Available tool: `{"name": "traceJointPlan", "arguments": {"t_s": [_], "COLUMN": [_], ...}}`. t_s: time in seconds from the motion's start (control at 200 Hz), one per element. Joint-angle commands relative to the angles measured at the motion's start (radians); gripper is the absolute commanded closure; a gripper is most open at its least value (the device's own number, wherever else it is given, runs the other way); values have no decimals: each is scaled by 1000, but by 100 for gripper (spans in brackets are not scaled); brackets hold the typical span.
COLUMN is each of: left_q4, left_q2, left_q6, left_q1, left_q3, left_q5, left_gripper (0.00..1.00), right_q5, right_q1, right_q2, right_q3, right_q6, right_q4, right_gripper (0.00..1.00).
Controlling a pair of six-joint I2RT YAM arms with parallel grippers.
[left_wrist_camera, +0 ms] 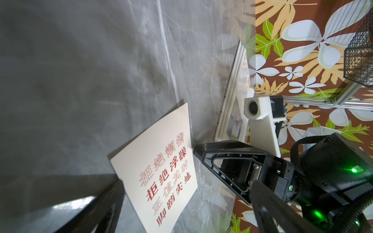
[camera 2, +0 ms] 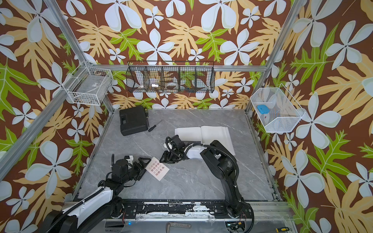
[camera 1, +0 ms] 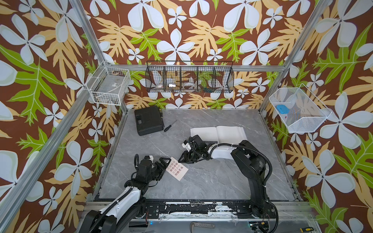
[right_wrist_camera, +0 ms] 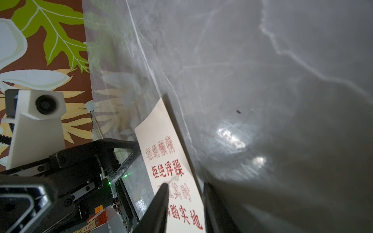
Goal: Place the photos into the photo albums
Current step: Pick up the photo at the center of the board.
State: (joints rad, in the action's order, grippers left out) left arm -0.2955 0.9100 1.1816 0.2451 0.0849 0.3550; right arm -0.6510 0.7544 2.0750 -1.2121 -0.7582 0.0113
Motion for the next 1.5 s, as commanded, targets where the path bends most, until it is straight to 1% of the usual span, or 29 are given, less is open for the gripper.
{"name": "traceJointPlan", "arguments": {"t_s": [0.0, 0.185, 0.28, 0.355, 0.42, 0.475, 0.535, 0.676, 0.781, 0.871, 0.941, 1.056, 1.281, 1.351, 1.491], "left_q4": [122, 38, 31, 145, 288, 377, 419, 382, 321, 309, 309, 309, 308, 313, 352], "left_q2": [21, 27, 28, 1, -33, -51, -63, -31, 27, 54, 51, 38, 35, 32, 31], "left_q6": [31, 50, 52, 10, -38, -75, -92, -74, -63, -71, -69, -64, -61, -62, -90], "left_q1": [1, 1, 2, 2, 1, 1, 2, 2, 2, 1, 1, 1, 1, 2, 1], "left_q3": [-13, -17, -14, 19, 57, 83, 97, 80, 60, 61, 57, 49, 35, 32, 39], "left_q5": [30, 58, 61, 17, -61, -117, -143, -120, -90, -85, -86, -89, -86, -88, -112], "left_gripper": [0, 0, 0, 0, 0, 0, 0, 0, 0, 0, 0, 0, 0, 0, 0], "right_q5": [63, 61, 62, 70, 76, 102, 119, 123, 109, 102, 116, 132, 64, 70, 79], "right_q1": [2, 2, 2, 2, 2, 2, 0, 0, 0, 1, 3, 7, 35, 35, 36], "right_q2": [20, 33, 41, 36, 30, 20, 3, 2, 18, 7, -35, -81, -36, -23, 3], "right_q3": [0, -4, -9, -9, -18, -27, -30, -83, -87, -76, -57, -62, -54, -39, -31], "right_q6": [9, 8, 9, 11, 17, 26, 39, 85, 92, 87, 86, 98, 96, 93, 92], "right_q4": [-80, -80, -85, -86, -97, -119, -123, -178, -189, -189, -185, -212, -214, -202, -192], "right_gripper": [67, 69, 70, 71, 71, 67, 66, 58, 57, 60, 63, 66, 72, 75, 76]}}
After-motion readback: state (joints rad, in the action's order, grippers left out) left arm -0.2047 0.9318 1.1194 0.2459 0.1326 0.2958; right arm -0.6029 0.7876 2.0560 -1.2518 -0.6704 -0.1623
